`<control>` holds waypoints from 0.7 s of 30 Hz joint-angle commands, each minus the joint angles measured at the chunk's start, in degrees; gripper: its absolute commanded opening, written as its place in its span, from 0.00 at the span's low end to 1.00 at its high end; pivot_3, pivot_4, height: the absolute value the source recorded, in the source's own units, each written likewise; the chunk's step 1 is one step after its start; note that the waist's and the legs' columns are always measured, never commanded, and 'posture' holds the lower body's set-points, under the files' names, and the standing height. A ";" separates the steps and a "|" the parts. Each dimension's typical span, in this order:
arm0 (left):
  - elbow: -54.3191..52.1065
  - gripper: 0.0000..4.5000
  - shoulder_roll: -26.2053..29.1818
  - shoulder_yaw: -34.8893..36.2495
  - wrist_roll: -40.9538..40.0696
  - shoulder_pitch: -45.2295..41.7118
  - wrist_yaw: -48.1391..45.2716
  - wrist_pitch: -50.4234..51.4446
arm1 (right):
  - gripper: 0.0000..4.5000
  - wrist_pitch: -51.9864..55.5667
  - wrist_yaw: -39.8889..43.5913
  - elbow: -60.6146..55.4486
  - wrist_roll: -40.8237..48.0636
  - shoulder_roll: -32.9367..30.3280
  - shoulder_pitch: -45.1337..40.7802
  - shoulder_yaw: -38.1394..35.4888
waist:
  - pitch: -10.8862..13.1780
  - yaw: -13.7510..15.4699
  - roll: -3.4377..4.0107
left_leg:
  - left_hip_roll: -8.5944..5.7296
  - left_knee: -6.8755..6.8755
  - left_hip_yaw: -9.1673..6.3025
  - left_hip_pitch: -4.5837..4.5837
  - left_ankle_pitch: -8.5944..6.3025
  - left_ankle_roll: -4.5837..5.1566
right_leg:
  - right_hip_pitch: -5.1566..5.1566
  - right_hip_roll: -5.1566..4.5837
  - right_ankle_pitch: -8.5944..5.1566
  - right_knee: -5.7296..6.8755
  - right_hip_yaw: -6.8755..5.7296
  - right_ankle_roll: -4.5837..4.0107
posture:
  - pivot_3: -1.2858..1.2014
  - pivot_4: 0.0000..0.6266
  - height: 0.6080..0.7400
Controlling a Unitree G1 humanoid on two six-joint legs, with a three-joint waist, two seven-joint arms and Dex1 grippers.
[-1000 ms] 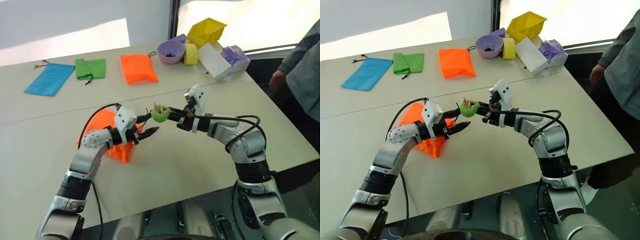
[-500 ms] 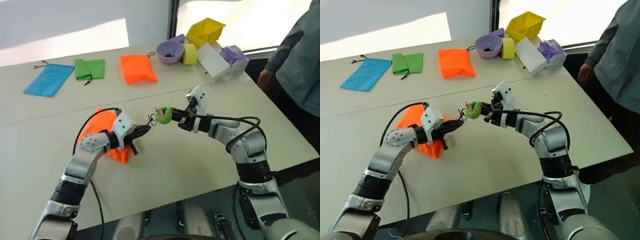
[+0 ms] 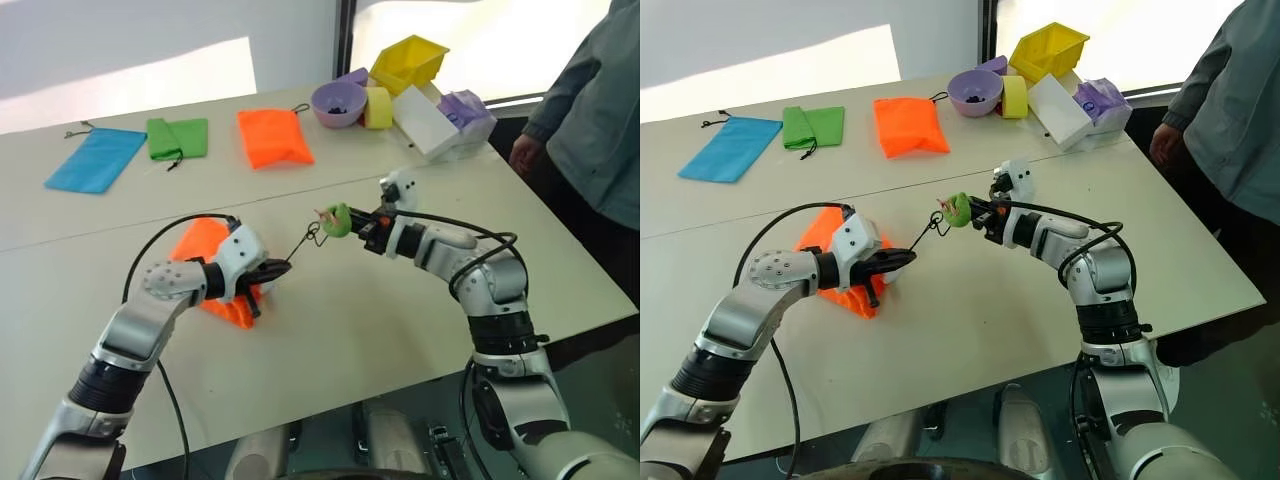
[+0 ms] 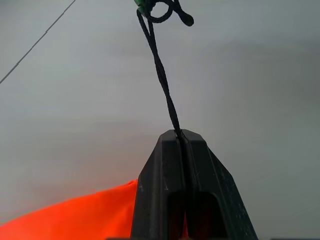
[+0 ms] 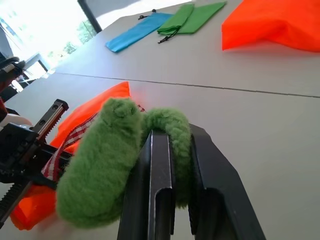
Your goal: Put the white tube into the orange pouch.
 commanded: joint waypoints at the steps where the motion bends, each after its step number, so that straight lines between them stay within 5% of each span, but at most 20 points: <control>1: -0.04 0.02 -0.19 1.63 -0.92 1.10 0.51 1.51 | 0.00 -3.01 -0.49 -2.34 -0.13 -1.50 -2.14 -3.69 | 0.00 0.14 0.00 | 0.00 -0.01 -0.01 -0.01 0.00 0.00 | 0.00 0.00 0.00 0.01 0.00 0.00 | 0.52 0.24 1.00; 4: -0.68 0.14 -2.55 2.80 -4.66 1.49 1.10 5.05 | 0.00 -2.85 -0.24 -3.60 0.28 -0.92 -1.68 -2.74 | 0.00 0.18 0.00 | 0.00 0.00 -0.01 -0.01 0.00 0.01 | 0.00 0.00 0.01 0.00 -0.01 0.01 | 0.52 0.24 1.00; 9: -0.26 0.65 -4.25 2.79 -4.22 1.79 2.59 4.76 | 0.00 -0.52 2.44 -7.44 2.57 -1.19 -0.21 -1.02 | 0.00 0.19 -0.01 | 0.00 0.03 0.00 0.00 0.00 0.01 | 0.02 0.00 0.01 0.00 0.00 0.02 | 0.52 0.24 1.00; 19: 1.62 0.65 -6.75 2.18 -2.84 0.71 4.12 2.33 | 0.00 2.29 4.93 -12.70 6.39 -1.89 1.17 -1.10 | 0.00 0.20 -0.01 | 0.01 0.06 -0.01 0.00 0.00 0.00 | 0.01 0.00 0.00 0.00 0.00 0.00 | 0.52 0.24 1.00; 21: 1.84 0.53 -6.78 1.29 -1.38 0.31 4.50 1.39 | 0.00 1.98 4.22 -12.19 6.04 -1.82 0.98 -1.33 | 0.00 0.21 -0.01 | 0.01 0.05 -0.01 0.00 0.00 0.00 | 0.00 0.00 0.00 0.00 0.00 -0.01 | 0.52 0.24 1.00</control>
